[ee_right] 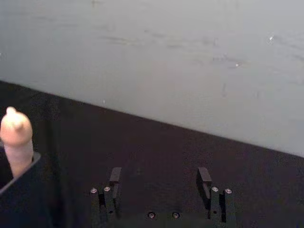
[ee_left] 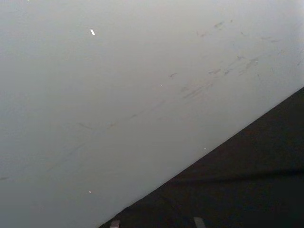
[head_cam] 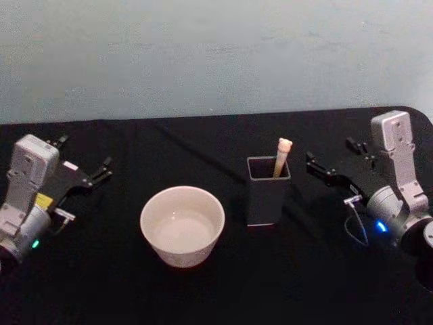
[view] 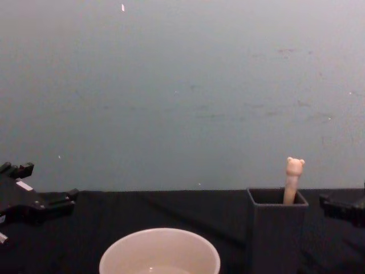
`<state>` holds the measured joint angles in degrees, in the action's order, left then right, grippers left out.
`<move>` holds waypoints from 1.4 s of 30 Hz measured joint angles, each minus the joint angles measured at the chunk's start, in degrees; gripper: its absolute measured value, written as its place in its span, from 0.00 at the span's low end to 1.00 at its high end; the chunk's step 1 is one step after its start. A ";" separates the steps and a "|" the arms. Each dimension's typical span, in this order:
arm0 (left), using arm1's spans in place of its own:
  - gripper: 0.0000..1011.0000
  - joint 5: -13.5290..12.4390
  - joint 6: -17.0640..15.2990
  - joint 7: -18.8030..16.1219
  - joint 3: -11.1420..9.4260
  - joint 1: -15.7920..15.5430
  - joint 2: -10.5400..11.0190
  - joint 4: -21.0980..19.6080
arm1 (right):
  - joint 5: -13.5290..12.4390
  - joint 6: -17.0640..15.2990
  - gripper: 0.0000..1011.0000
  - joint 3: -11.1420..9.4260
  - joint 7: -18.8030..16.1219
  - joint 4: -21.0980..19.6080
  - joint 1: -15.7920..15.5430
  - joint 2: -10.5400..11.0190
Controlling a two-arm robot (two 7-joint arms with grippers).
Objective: Pick up the stirring spoon with one hand, stir inside the cup, then place it back in its original position.
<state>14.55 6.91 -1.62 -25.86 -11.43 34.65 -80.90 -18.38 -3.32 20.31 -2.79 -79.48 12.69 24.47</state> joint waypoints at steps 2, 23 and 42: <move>0.99 0.00 0.00 0.00 0.00 0.00 0.00 0.00 | 0.23 -0.18 0.99 -0.07 -0.38 0.28 -0.07 -0.18; 0.99 0.00 0.00 0.00 0.00 0.00 0.00 0.00 | 0.48 -0.40 0.99 -0.17 -0.82 0.55 0.04 -0.35; 0.99 0.00 0.00 0.00 0.00 0.00 0.00 0.00 | 0.34 -0.32 0.99 -0.17 -0.74 0.44 0.01 -0.30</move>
<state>14.55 6.90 -1.62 -25.86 -11.43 34.65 -80.90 -18.03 -3.64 20.14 -3.54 -79.04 12.69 24.17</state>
